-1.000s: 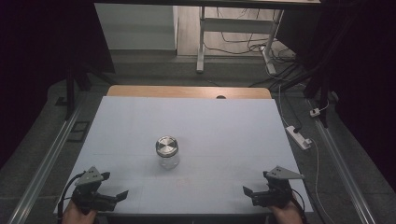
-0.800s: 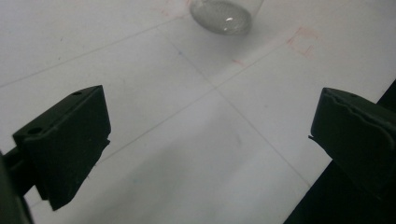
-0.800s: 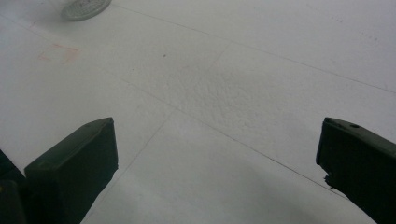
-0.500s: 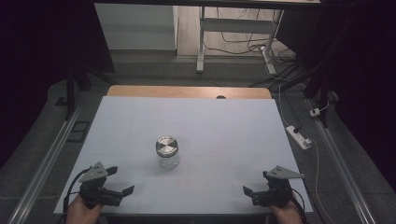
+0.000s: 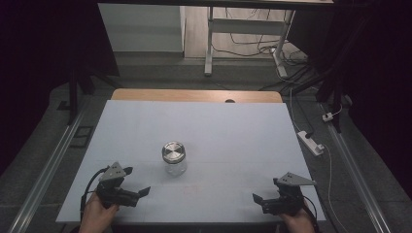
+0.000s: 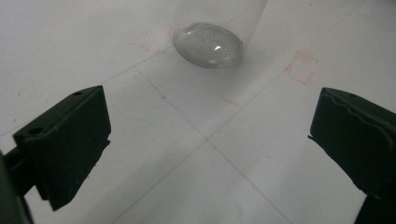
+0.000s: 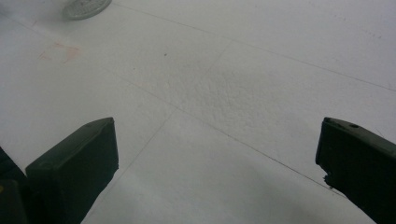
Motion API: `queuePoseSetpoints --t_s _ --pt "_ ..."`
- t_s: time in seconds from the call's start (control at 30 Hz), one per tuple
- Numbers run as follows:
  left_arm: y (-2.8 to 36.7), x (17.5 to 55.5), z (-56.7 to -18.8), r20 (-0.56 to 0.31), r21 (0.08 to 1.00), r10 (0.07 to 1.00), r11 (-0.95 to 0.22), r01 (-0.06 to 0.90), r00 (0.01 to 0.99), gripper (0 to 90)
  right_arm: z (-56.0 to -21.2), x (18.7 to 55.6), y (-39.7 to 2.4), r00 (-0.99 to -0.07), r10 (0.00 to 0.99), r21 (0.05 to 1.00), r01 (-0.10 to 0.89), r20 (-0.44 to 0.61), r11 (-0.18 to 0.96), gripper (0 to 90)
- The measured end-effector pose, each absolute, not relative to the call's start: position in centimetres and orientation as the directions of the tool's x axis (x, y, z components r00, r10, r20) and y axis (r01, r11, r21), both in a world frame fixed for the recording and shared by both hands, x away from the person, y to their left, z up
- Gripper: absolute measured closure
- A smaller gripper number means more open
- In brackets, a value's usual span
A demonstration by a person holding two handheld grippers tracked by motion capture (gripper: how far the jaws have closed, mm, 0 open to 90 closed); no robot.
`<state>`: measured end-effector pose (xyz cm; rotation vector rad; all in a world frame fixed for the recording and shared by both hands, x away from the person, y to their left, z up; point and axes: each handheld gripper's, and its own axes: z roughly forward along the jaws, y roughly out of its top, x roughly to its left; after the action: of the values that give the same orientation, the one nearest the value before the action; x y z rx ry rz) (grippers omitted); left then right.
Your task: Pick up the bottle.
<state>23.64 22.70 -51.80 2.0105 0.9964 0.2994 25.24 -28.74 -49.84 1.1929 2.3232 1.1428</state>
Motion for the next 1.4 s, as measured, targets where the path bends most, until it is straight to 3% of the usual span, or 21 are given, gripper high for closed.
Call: queuePoseSetpoints --t_s 1.4 --pt "15.5 31.1 -51.7 -0.102 0.78 0.659 -0.412 0.472 0.745 0.0 -49.9 25.3 -28.8 -0.617 0.78 0.755 0.558 0.1 0.344 0.0"
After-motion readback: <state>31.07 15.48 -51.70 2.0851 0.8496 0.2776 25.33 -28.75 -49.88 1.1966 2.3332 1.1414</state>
